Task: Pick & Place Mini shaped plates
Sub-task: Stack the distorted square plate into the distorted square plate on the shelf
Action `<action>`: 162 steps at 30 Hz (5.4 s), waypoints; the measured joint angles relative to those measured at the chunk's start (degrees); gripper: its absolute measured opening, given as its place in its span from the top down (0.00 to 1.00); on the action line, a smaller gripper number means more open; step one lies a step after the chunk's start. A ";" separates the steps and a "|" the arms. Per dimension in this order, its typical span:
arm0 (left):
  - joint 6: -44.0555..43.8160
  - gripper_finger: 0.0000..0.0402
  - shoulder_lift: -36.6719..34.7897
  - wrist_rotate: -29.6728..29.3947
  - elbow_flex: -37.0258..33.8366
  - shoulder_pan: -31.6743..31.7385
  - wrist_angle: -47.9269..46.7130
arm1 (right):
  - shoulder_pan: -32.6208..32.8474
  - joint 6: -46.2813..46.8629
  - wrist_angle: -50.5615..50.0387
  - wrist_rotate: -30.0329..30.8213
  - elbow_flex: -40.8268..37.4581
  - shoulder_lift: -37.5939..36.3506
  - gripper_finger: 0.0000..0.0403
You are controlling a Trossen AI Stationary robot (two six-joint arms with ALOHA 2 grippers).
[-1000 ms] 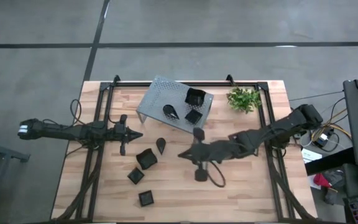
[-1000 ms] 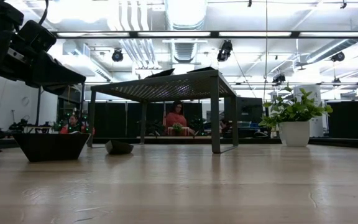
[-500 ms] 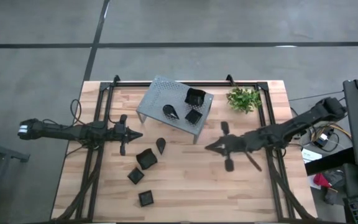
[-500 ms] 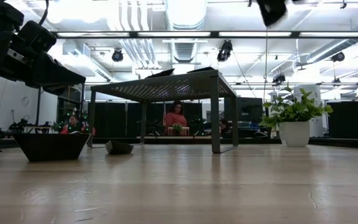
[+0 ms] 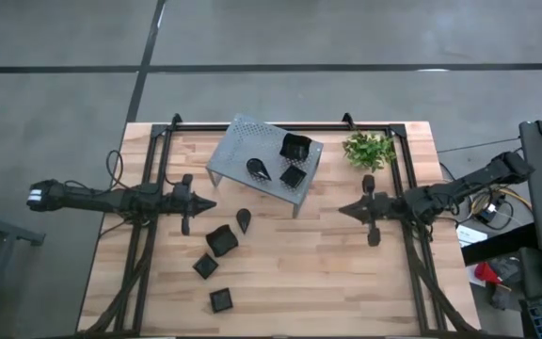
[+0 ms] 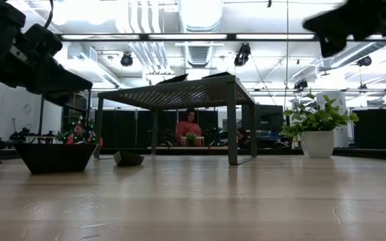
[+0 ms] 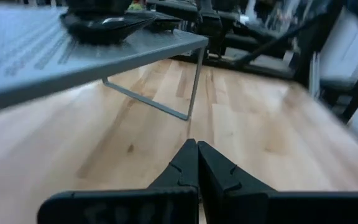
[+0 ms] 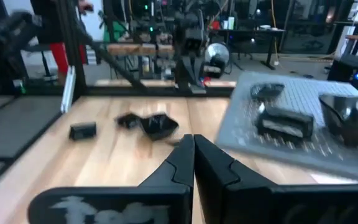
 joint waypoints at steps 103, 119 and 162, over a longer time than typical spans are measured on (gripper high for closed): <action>-39.47 1.00 71.69 -9.90 55.66 -28.40 -45.87 | -1.55 -1.49 -6.39 8.83 -13.32 -25.62 0.98; -23.36 1.00 71.60 -22.62 74.82 -28.40 -62.67 | -1.55 -1.55 -6.41 8.84 -13.32 -25.62 0.98; 48.55 1.00 71.71 -16.01 85.99 6.53 -36.05 | -1.57 -1.60 -6.39 8.84 -13.32 -25.62 0.98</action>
